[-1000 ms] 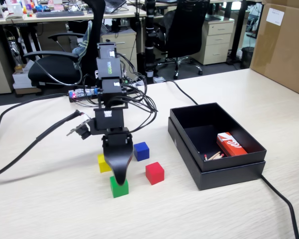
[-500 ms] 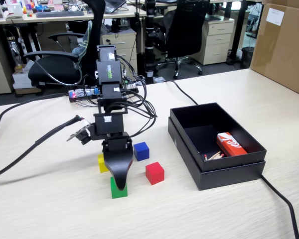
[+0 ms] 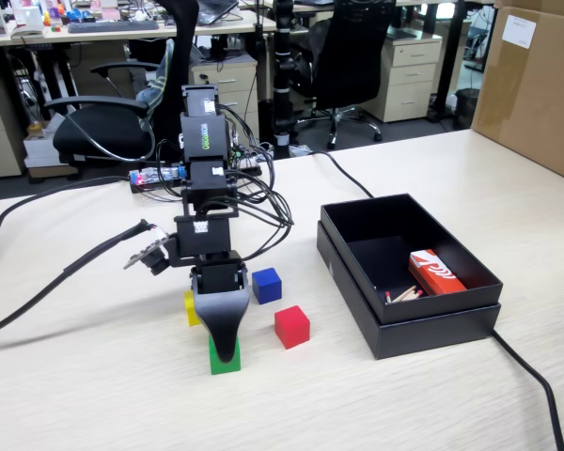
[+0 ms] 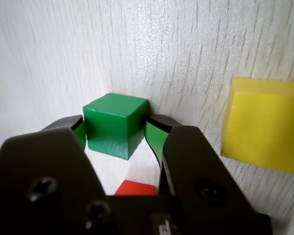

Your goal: Put the green cube on top of the red cube

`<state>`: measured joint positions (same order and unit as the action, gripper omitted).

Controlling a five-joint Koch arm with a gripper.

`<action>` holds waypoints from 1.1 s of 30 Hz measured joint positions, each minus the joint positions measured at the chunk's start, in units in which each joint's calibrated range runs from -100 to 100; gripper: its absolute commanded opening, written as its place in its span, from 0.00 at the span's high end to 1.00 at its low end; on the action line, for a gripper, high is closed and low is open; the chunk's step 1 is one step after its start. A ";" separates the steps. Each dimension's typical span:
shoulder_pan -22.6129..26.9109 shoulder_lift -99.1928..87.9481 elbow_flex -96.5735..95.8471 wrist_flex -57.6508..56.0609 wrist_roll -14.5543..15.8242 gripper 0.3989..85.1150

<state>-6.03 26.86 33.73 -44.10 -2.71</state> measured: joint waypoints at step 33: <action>3.52 -33.53 -5.02 -12.78 4.00 0.99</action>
<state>-2.52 -6.67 28.71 -56.87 1.29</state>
